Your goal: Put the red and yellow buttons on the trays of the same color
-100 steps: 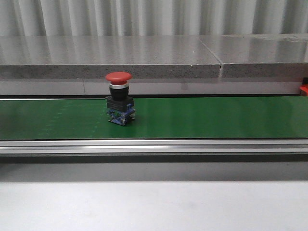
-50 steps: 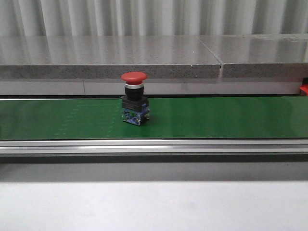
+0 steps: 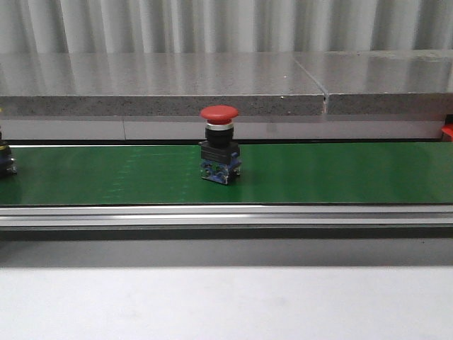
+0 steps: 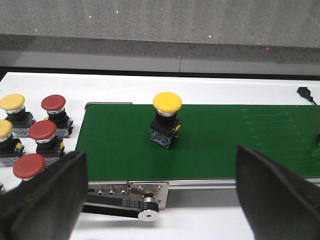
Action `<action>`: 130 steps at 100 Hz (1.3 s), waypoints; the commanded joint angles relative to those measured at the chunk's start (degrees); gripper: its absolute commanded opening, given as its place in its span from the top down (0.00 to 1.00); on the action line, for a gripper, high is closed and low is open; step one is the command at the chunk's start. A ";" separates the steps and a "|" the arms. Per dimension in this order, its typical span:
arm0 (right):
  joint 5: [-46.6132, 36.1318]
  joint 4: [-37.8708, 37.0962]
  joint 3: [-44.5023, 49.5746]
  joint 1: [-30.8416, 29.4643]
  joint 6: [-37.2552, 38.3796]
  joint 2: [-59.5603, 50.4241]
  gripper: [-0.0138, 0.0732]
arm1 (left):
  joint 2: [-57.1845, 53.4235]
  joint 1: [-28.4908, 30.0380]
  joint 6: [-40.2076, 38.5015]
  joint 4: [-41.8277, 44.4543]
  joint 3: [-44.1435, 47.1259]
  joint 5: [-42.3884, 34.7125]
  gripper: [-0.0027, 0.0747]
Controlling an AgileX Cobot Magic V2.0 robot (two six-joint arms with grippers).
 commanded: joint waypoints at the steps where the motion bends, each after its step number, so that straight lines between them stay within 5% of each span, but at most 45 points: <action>1: -5.55 -0.67 -0.83 0.04 -0.03 -0.79 0.92 | -3.14 -0.39 0.11 0.30 0.81 -4.14 0.37; 26: -8.49 0.56 -2.12 0.04 -0.03 -0.79 0.92 | -6.58 -0.39 0.11 0.30 3.26 -3.99 0.99; 52: -0.79 2.29 -12.97 0.04 -0.03 4.74 0.92 | -6.58 -0.39 0.11 0.30 3.26 -3.85 0.99; 91: 34.03 4.52 -38.64 0.04 -0.03 32.65 0.92 | -6.58 -0.39 0.11 0.30 3.26 -3.85 0.99; 130: 33.42 11.79 -41.94 0.04 -0.08 44.59 0.86 | -6.58 -0.39 0.11 0.30 3.26 -3.85 0.99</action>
